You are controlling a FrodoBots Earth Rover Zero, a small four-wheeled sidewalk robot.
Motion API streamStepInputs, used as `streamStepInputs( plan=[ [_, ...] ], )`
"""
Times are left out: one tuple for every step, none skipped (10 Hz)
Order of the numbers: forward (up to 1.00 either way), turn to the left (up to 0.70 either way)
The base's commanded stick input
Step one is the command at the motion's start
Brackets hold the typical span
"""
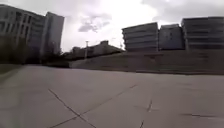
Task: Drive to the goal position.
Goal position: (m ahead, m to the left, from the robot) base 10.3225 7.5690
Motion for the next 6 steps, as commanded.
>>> streamStepInputs(
  plan=[
    [1.0,0.27],
    [1.0,0.27],
    [1.0,0.27],
    [1.0,0.27],
    [1.0,0.27],
    [1.0,0.27]
  ],
)
